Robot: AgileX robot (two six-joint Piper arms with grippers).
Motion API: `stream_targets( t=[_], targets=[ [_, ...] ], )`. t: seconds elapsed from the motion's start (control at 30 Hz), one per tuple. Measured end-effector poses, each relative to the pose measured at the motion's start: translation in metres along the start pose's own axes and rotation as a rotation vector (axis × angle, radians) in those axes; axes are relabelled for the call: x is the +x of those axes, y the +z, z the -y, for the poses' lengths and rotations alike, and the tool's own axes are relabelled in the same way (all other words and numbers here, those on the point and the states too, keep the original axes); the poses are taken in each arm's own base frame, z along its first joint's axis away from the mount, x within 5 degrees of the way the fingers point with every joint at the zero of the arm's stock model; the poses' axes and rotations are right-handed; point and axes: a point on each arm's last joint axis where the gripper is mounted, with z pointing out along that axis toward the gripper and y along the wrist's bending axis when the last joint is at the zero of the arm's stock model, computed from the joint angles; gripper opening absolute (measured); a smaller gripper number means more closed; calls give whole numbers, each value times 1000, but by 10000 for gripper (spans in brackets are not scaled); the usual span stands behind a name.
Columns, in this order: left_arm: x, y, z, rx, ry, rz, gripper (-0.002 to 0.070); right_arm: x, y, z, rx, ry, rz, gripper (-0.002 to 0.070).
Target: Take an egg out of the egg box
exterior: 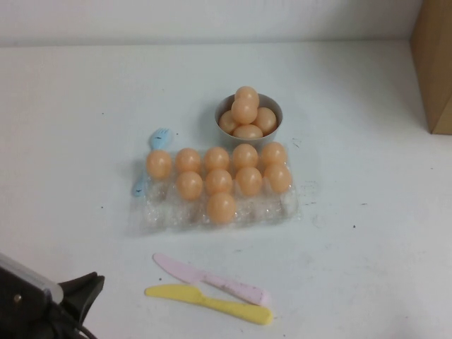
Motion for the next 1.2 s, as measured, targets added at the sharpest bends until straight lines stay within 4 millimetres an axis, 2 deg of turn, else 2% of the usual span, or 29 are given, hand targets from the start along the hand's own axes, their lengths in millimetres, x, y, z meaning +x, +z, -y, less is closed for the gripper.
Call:
stream_targets(
  t=[0.17,0.5,0.83,0.93,1.03,1.2],
  targets=[
    [5,-7,-5,-30,-9,9,-1,0,0,0,-4,10,2,-17],
    [5,-17,-32,-233,52,25,-1,0,0,0,-5,12,3,-17],
    [-4,-49,-31,-318,105,200,-1,0,0,-1,-6,14,3,-17],
    [4,-53,-30,-329,97,181,-1,0,0,-1,-6,14,3,-17],
    [22,-51,-29,-338,86,143,-1,0,0,-1,-6,14,3,-17],
    [49,-54,-24,-319,60,-20,-1,0,0,-1,-7,16,4,-17]
  ],
)
